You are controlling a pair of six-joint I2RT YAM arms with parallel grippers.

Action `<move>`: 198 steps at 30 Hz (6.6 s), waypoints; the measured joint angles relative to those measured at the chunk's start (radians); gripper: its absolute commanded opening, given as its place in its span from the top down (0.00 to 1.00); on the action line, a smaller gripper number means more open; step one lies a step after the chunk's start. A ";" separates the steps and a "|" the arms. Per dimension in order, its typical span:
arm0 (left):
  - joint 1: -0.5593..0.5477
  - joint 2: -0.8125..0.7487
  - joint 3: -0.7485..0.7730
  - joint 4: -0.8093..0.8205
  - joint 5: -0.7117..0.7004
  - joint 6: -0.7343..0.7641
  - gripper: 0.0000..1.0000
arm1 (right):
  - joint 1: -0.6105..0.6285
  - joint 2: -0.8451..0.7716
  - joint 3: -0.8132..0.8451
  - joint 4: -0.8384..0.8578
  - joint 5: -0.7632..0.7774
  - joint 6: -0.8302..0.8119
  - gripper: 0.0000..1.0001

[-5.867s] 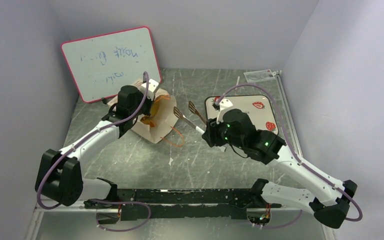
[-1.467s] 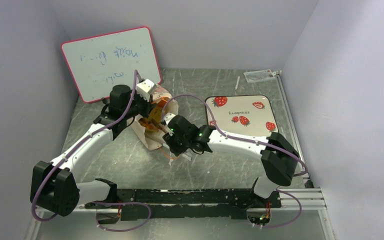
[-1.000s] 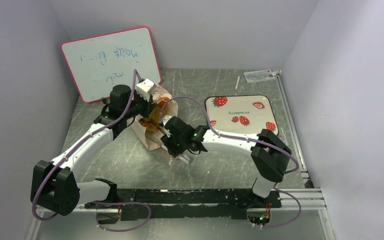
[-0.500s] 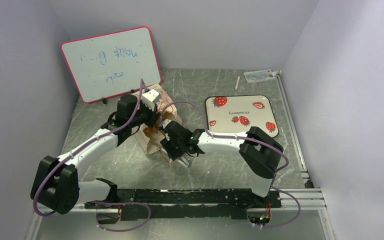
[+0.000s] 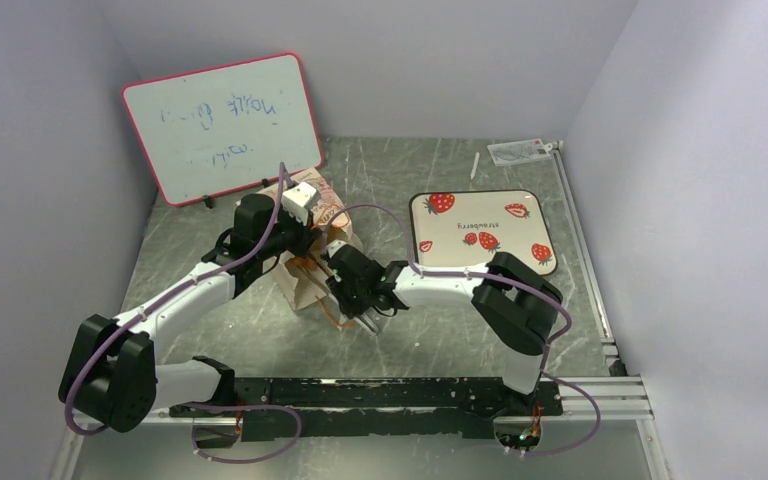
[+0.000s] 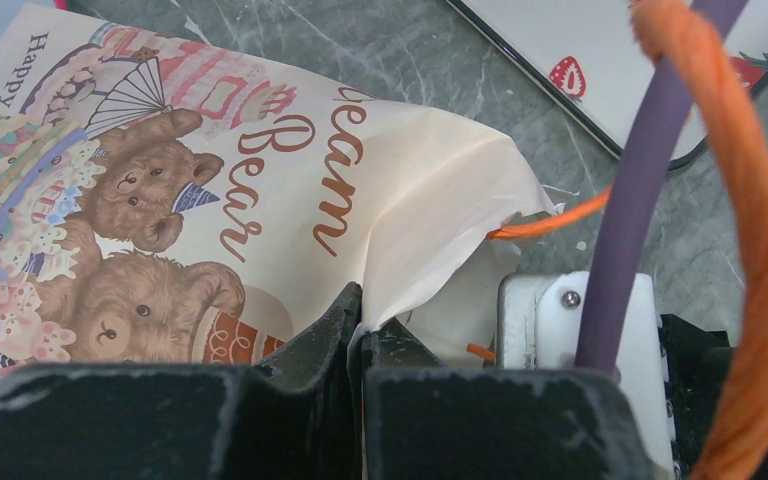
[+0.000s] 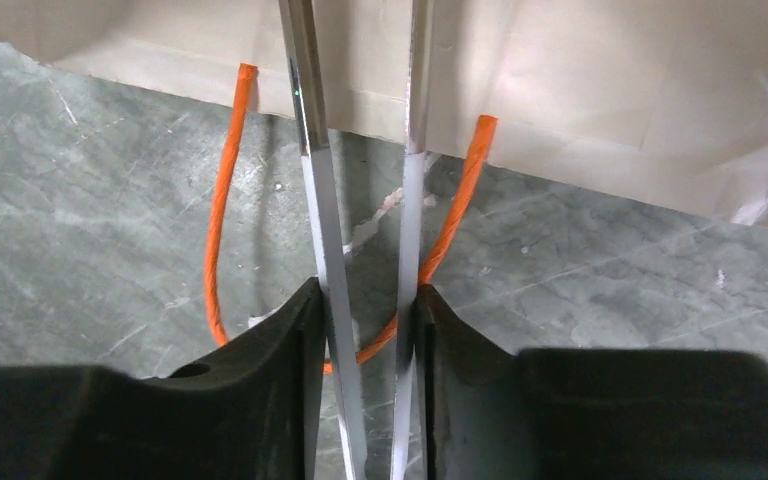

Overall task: Take the fake bread out of the paper bag
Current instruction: Take out the fake bread from the paper bag, then place the fake bread in the container.

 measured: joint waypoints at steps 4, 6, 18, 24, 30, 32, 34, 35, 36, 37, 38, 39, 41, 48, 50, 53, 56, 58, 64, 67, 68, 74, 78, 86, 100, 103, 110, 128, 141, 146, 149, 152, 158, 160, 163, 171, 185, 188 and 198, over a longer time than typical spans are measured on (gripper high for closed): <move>0.000 0.000 0.000 0.000 -0.003 0.000 0.93 | -0.001 0.000 -0.001 0.000 0.016 0.003 0.86; 0.000 -0.003 0.000 0.002 -0.005 0.000 0.93 | 0.001 -0.005 -0.001 -0.009 0.030 0.004 0.88; -0.002 -0.006 0.013 0.005 -0.083 -0.033 0.93 | 0.000 -0.140 -0.001 -0.158 0.069 0.004 0.92; -0.002 -0.005 0.053 0.026 -0.153 -0.093 0.93 | 0.000 -0.227 0.005 -0.232 0.060 -0.001 0.93; -0.002 0.006 0.058 0.039 -0.194 -0.155 0.93 | 0.001 -0.255 0.001 -0.286 0.032 -0.003 0.93; -0.002 0.014 0.068 0.039 -0.202 -0.167 0.93 | 0.004 -0.261 -0.005 -0.301 0.027 -0.003 0.93; -0.002 0.016 0.071 0.040 -0.209 -0.177 0.93 | 0.006 -0.266 -0.009 -0.315 0.025 -0.003 0.92; -0.002 0.016 0.071 0.040 -0.213 -0.182 0.93 | 0.009 -0.270 -0.011 -0.320 0.023 -0.002 0.92; -0.002 0.016 0.071 0.039 -0.216 -0.186 0.93 | 0.011 -0.274 -0.011 -0.328 0.021 -0.002 0.93; -0.002 0.016 0.071 0.039 -0.219 -0.189 0.93 | 0.013 -0.278 -0.011 -0.334 0.019 -0.002 0.92; -0.002 0.016 0.071 0.040 -0.222 -0.192 0.93 | 0.018 -0.283 -0.011 -0.341 0.019 -0.002 0.93; -0.002 0.016 0.071 0.039 -0.225 -0.196 0.93 | 0.023 -0.288 -0.011 -0.350 0.018 -0.002 0.93; -0.002 0.016 0.071 0.039 -0.231 -0.201 0.93 | 0.035 -0.296 -0.011 -0.364 0.016 0.000 0.93; -0.002 0.016 0.082 0.032 -0.272 -0.208 0.93 | 0.075 -0.321 -0.011 -0.418 0.012 0.012 0.93; -0.002 0.016 0.083 0.032 -0.278 -0.208 0.93 | 0.080 -0.330 -0.011 -0.433 0.012 0.018 0.93; -0.002 0.016 0.083 0.031 -0.286 -0.208 0.93 | 0.082 -0.342 -0.011 -0.451 0.013 0.026 0.93; -0.002 0.016 0.083 0.031 -0.297 -0.208 0.93 | 0.083 -0.360 -0.010 -0.481 0.019 0.036 0.93; -0.002 0.016 0.083 0.028 -0.302 -0.208 0.93 | 0.083 -0.375 -0.008 -0.501 0.025 0.043 0.93; -0.002 0.010 0.083 0.020 -0.317 -0.207 0.93 | 0.083 -0.407 0.011 -0.539 0.042 0.058 0.93; -0.002 0.002 0.083 0.014 -0.322 -0.207 0.93 | 0.083 -0.407 0.012 -0.547 0.050 0.067 0.94; -0.002 -0.002 0.083 0.013 -0.325 -0.207 0.93 | 0.083 -0.407 0.016 -0.555 0.058 0.069 0.94; -0.002 -0.020 0.083 0.006 -0.341 -0.207 0.93 | 0.082 -0.412 0.079 -0.608 0.149 0.092 0.97; -0.002 -0.025 0.083 0.001 -0.356 -0.207 0.93 | 0.078 -0.430 0.142 -0.660 0.229 0.125 0.98; -0.002 -0.025 0.085 -0.014 -0.402 -0.216 0.93 | 0.076 -0.490 0.192 -0.776 0.361 0.245 1.00; 0.015 -0.026 0.108 -0.036 -0.432 -0.230 0.93 | 0.027 -0.549 0.128 -0.916 0.461 0.488 0.99; 0.015 -0.026 0.108 -0.037 -0.430 -0.233 0.93 | -0.048 -0.536 0.097 -0.905 0.470 0.492 1.00; 0.016 -0.026 0.108 -0.037 -0.427 -0.233 0.93 | -0.222 -0.426 0.076 -0.844 0.495 0.423 1.00; 0.018 -0.031 0.119 -0.043 -0.422 -0.233 0.93 | -0.327 -0.127 0.126 -0.694 0.507 0.219 0.72; 0.021 -0.056 0.119 -0.042 -0.421 -0.254 0.93 | -0.385 -0.116 0.127 -0.658 0.443 0.171 0.57; 0.022 -0.064 0.119 -0.043 -0.421 -0.262 0.93 | -0.388 -0.117 0.127 -0.658 0.421 0.172 0.57; 0.022 -0.069 0.119 -0.043 -0.421 -0.264 0.93 | -0.388 -0.124 0.124 -0.657 0.407 0.176 0.57; 0.023 -0.073 0.119 -0.042 -0.421 -0.266 0.93 | -0.388 -0.151 0.102 -0.653 0.390 0.183 0.57; 0.024 -0.076 0.119 -0.043 -0.420 -0.271 0.93 | -0.387 -0.209 0.063 -0.660 0.360 0.210 0.57; 0.024 -0.076 0.119 -0.043 -0.418 -0.271 0.93 | -0.385 -0.225 0.057 -0.665 0.353 0.219 0.57; 0.024 -0.076 0.119 -0.043 -0.414 -0.271 0.93 | -0.382 -0.248 0.047 -0.669 0.341 0.230 0.57; 0.024 -0.070 0.119 -0.044 -0.403 -0.271 0.93 | -0.377 -0.253 0.037 -0.670 0.322 0.243 0.57; 0.024 -0.065 0.125 -0.058 -0.401 -0.275 0.93 | -0.372 -0.272 0.026 -0.660 0.291 0.232 0.57; 0.024 -0.065 0.126 -0.061 -0.401 -0.275 0.93 | -0.372 -0.275 0.038 -0.673 0.291 0.233 0.57; 0.024 -0.067 0.132 -0.084 -0.393 -0.278 0.93 | -0.371 -0.327 0.012 -0.708 0.262 0.276 0.57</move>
